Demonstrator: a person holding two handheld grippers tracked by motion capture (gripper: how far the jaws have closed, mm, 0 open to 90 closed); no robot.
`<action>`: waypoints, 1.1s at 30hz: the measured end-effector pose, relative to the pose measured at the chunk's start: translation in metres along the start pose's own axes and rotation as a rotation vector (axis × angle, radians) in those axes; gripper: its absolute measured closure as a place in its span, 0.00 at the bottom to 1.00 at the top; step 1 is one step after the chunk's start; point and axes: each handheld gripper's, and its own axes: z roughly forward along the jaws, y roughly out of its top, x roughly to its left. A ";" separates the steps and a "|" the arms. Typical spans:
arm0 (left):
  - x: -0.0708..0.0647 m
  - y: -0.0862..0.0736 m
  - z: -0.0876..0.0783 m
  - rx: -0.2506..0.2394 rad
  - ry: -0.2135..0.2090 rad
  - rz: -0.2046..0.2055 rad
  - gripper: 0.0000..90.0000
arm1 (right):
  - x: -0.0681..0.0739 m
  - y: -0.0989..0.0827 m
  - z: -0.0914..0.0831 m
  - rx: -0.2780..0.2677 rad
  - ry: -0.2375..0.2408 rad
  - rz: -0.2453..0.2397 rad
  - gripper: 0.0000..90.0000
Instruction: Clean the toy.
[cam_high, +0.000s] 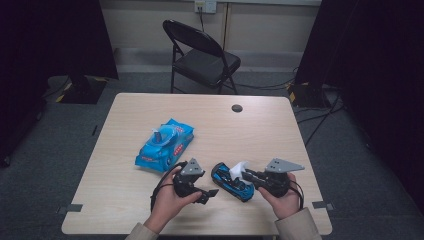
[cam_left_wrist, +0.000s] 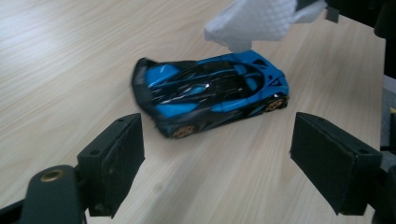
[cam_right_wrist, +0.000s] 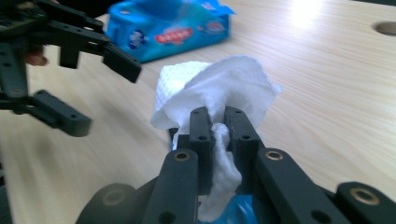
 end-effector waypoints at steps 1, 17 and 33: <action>-0.001 0.002 0.004 0.001 -0.011 0.008 0.19 | -0.003 -0.003 -0.003 0.001 -0.012 0.008 0.92; -0.001 0.032 0.055 0.036 -0.081 0.140 0.22 | -0.028 -0.035 -0.017 0.022 -0.120 0.128 0.92; 0.003 0.025 0.077 0.100 0.031 0.175 0.18 | -0.028 -0.055 0.005 0.132 -0.144 0.139 0.92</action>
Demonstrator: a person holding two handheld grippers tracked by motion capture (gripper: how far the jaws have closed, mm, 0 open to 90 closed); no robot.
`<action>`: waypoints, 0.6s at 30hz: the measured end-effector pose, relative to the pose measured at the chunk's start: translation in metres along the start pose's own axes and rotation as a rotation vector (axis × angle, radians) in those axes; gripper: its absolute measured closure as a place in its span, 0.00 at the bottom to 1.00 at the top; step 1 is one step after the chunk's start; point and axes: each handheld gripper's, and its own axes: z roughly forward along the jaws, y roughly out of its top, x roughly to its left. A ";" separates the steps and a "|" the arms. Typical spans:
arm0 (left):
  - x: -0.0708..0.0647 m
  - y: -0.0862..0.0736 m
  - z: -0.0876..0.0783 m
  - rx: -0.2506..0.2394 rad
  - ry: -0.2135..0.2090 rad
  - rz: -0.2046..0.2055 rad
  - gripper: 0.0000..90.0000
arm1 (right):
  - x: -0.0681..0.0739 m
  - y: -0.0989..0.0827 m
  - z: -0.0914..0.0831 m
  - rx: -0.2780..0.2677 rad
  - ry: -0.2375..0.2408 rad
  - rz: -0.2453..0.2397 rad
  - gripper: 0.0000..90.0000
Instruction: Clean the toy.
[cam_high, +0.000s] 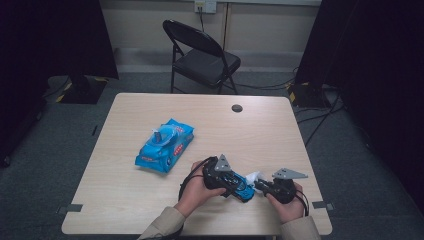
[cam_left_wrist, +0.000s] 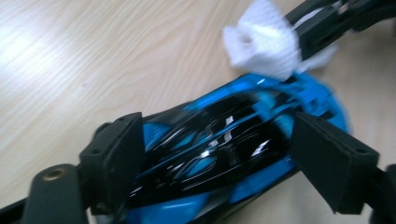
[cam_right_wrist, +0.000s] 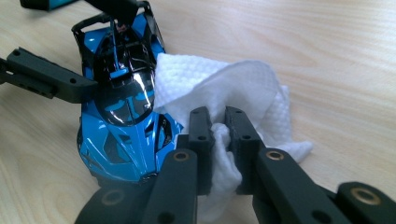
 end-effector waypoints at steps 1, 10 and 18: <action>0.000 0.000 0.001 -0.009 -0.003 -0.011 0.14 | 0.000 -0.001 0.002 0.000 0.002 0.002 0.92; 0.002 0.001 0.001 -0.003 -0.010 -0.018 0.15 | -0.001 -0.005 0.004 0.003 0.012 0.021 0.92; 0.002 -0.001 0.001 -0.012 -0.004 -0.017 0.15 | 0.000 -0.007 0.001 0.025 0.025 0.002 0.92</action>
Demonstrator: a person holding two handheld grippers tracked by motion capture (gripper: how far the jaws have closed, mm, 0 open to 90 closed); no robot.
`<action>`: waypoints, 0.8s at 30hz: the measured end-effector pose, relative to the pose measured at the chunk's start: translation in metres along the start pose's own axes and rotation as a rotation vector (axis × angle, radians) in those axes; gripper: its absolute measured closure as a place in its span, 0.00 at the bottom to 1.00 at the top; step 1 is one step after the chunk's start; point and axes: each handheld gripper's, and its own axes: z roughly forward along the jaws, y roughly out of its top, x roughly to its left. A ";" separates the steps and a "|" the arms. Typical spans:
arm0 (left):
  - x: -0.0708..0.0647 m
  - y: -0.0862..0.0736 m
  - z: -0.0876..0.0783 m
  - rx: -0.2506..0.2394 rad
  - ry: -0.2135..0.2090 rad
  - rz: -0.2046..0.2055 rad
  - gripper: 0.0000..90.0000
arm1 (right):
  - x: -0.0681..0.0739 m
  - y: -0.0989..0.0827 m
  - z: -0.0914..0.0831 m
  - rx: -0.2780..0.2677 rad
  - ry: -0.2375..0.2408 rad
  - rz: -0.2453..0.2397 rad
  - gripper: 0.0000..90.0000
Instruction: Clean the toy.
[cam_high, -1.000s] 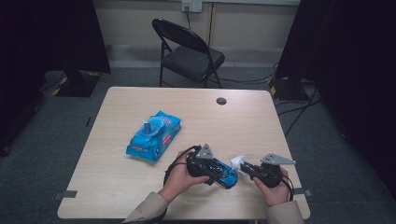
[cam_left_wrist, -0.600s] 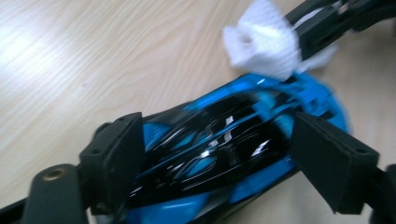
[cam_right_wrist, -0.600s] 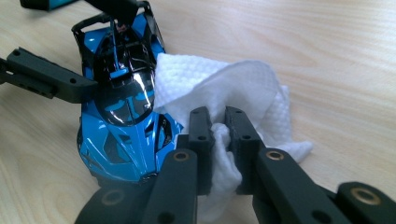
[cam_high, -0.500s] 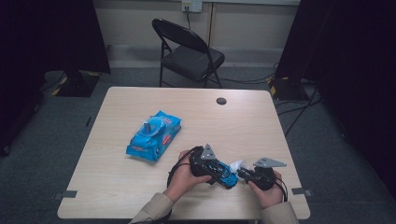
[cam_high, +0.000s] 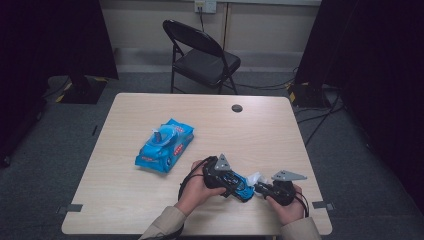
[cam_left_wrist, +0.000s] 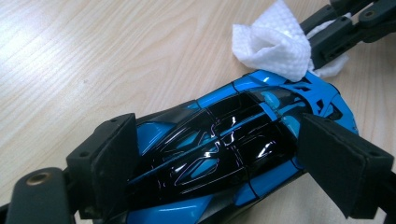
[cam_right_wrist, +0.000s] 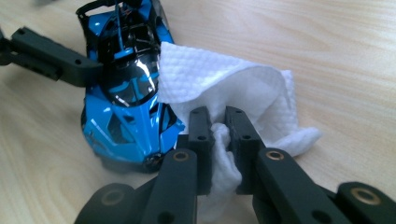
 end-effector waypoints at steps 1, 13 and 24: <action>0.000 0.000 0.000 -0.001 0.001 -0.001 0.15 | 0.000 0.000 -0.001 0.003 0.006 -0.004 0.92; 0.000 -0.001 -0.001 -0.003 0.006 -0.002 0.15 | 0.009 -0.011 -0.011 0.024 0.071 -0.053 0.91; 0.000 -0.001 -0.001 0.000 0.011 0.000 0.15 | 0.024 -0.016 -0.014 0.050 0.131 -0.084 0.92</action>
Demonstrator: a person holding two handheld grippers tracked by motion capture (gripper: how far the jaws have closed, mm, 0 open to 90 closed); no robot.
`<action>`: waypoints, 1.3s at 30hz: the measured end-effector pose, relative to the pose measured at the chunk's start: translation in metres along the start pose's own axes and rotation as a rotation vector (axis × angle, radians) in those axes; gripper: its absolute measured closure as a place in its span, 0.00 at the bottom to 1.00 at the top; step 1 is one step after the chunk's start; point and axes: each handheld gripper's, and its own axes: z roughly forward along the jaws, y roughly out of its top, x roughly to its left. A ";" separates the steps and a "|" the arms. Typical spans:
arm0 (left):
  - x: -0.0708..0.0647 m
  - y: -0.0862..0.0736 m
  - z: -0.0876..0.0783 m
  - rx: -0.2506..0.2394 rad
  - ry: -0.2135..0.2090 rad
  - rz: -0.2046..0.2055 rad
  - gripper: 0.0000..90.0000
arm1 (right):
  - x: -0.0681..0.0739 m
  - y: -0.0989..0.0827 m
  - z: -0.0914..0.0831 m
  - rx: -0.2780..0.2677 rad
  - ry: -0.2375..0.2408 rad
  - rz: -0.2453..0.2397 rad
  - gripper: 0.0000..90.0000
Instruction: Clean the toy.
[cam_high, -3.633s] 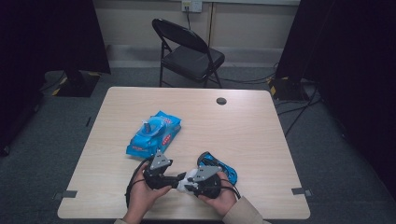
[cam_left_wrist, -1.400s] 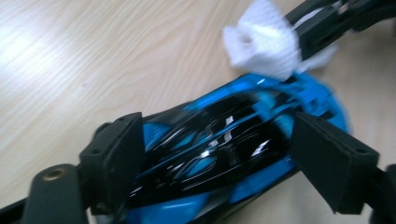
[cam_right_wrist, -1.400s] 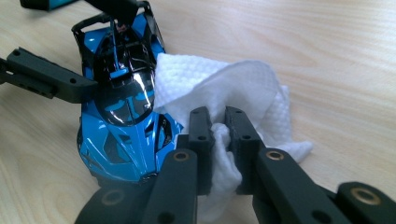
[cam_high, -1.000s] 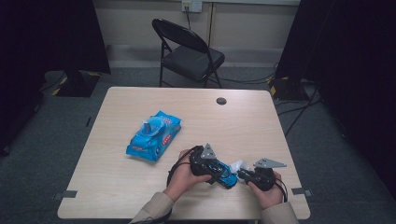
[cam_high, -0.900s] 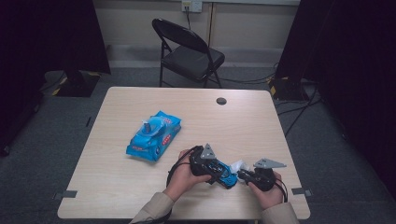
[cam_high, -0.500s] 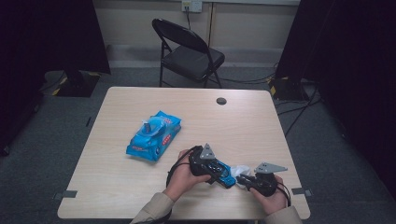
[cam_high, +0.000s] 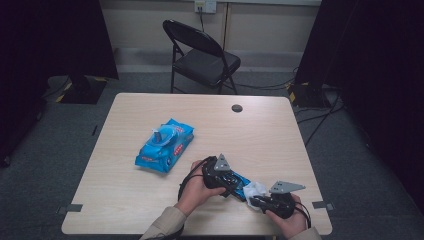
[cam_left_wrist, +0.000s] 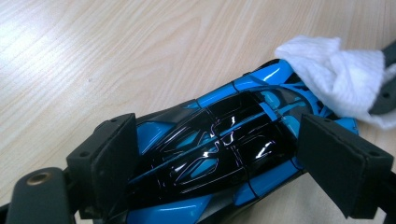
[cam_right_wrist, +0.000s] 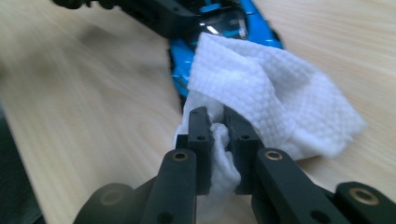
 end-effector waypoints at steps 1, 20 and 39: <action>0.000 0.000 0.000 0.000 0.001 0.001 0.15 | 0.002 0.000 0.001 0.001 0.007 -0.002 0.92; 0.000 -0.001 0.000 -0.004 0.005 0.001 0.15 | 0.025 0.008 0.016 0.026 0.065 -0.088 0.92; 0.000 -0.001 0.000 -0.010 0.001 -0.005 0.15 | 0.032 0.031 0.007 -0.039 0.113 -0.111 0.92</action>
